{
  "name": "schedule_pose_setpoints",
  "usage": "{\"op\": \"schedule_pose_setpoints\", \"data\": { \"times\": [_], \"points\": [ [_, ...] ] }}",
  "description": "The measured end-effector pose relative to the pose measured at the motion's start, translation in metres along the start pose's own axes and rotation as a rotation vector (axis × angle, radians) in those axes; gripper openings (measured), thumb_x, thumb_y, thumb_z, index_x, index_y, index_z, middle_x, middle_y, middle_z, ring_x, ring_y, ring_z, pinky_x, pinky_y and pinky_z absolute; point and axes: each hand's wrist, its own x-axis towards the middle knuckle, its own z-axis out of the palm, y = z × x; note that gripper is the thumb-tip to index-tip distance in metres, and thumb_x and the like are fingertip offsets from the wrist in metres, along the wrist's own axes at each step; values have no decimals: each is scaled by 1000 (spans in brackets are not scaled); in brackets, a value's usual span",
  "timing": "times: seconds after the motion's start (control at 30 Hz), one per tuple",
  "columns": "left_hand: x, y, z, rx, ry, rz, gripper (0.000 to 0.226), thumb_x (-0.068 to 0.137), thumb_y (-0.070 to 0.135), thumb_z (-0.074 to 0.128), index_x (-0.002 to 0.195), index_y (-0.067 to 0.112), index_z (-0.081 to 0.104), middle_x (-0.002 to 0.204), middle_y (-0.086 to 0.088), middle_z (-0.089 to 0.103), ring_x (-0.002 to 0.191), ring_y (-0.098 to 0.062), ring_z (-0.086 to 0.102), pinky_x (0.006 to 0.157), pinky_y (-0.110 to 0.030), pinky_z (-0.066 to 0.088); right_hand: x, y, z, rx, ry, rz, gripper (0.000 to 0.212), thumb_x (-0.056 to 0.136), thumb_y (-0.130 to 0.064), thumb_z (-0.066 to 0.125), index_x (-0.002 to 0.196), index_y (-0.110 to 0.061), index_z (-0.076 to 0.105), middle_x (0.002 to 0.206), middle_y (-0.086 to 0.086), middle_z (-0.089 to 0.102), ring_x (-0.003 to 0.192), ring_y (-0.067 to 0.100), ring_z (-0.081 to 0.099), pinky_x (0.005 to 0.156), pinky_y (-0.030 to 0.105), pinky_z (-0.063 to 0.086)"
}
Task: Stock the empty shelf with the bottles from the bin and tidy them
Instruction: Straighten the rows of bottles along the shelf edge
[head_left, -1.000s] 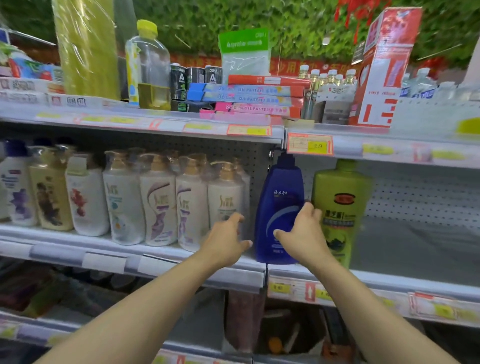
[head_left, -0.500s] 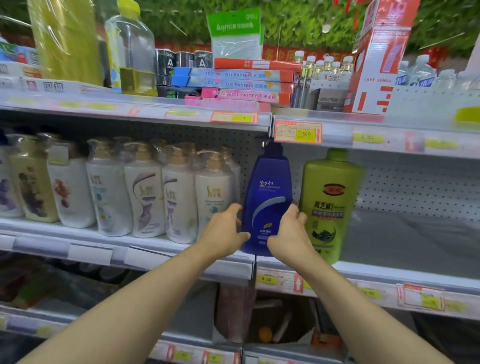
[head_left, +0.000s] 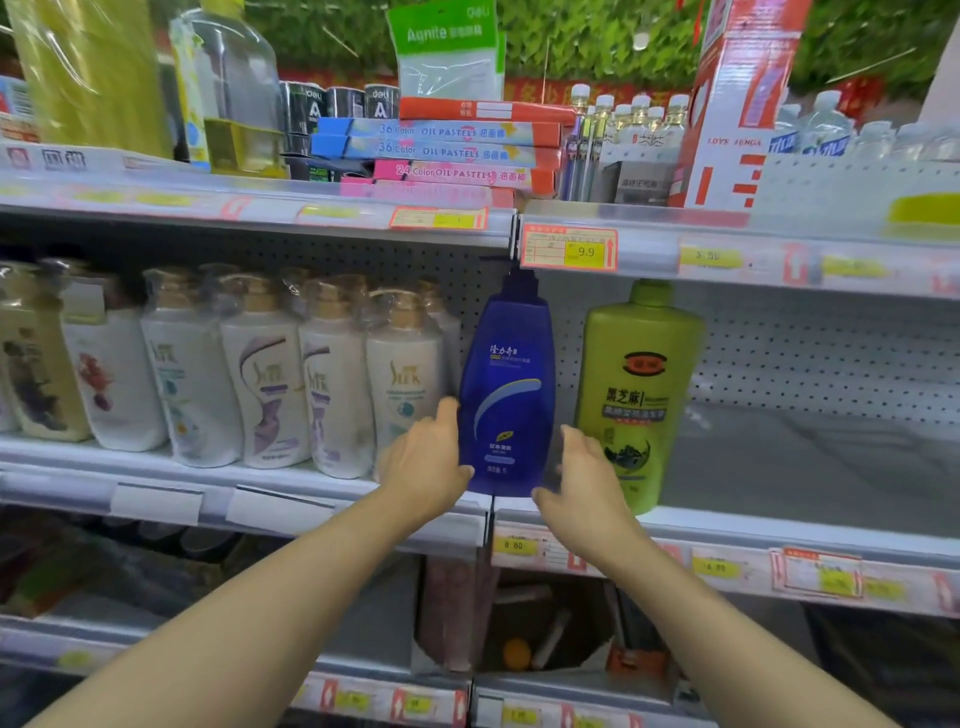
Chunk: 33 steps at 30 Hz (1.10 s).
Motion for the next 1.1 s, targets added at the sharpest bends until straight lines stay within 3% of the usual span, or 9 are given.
{"op": "schedule_pose_setpoints", "data": {
  "times": [0.1, 0.17, 0.23, 0.33, 0.63, 0.8, 0.93, 1.1],
  "points": [
    [-4, 9, 6, 58, 53, 22, 57, 85, 26, 68, 127, 18, 31, 126, -6, 50, 109, -27, 56, 83, -40, 49, -11, 17, -18, -62, 336, -8, 62, 83, -13, 70, 136, -13, 37, 134, 5, 37, 122, 21, 44, 100, 29, 38],
    [-6, 16, 9, 83, 82, 37, 56, 85, 26, 68, 127, 18, 31, 127, -6, 47, 110, -27, 55, 81, -40, 47, -8, 34, -31, -40, 450, 72, 74, 80, -16, 75, 138, -9, 29, 138, 11, 32, 127, 27, 37, 105, 34, 34],
    [-8, 23, 13, 99, 104, 58, 56, 85, 26, 67, 126, 18, 31, 126, -5, 45, 111, -27, 54, 79, -40, 46, -1, 47, -39, 84, 338, 174, 92, 78, -21, 77, 145, -11, 14, 146, 14, 24, 134, 30, 30, 109, 41, 30],
    [-9, 27, 17, 97, 104, 84, 61, 85, 27, 67, 132, 19, 28, 129, -4, 42, 114, -24, 52, 80, -38, 48, 9, 55, -38, 224, 168, 225, 88, 80, -22, 75, 142, -16, 12, 146, 12, 32, 132, 31, 39, 106, 46, 37],
    [-6, 21, 19, 118, 116, 55, 54, 84, 28, 68, 124, 19, 32, 124, -3, 46, 112, -22, 52, 80, -37, 47, 22, 55, -26, 185, 104, 233, 87, 89, -22, 64, 148, -15, 0, 146, 16, 30, 130, 33, 41, 105, 45, 38],
    [-7, 11, 15, 162, 134, 46, 54, 85, 30, 68, 125, 19, 34, 123, -2, 48, 110, -21, 54, 77, -32, 45, 13, 48, -27, -40, 198, 222, 83, 84, -24, 71, 142, -9, 14, 138, 17, 29, 125, 35, 39, 99, 45, 41],
    [-11, -2, 13, 183, 141, 17, 53, 84, 31, 68, 124, 19, 34, 122, -3, 49, 107, -23, 54, 78, -36, 47, -2, 33, -29, -290, 324, 129, 78, 82, -33, 71, 137, -8, 22, 134, 16, 31, 123, 33, 33, 101, 40, 34],
    [-18, -28, -3, 225, 143, -14, 53, 86, 30, 63, 129, 19, 34, 122, -4, 48, 111, -25, 53, 75, -36, 41, -13, -1, -13, -351, 259, -34, 77, 83, -37, 68, 141, -13, 24, 139, 10, 33, 127, 28, 30, 104, 36, 31]
  ]
}}
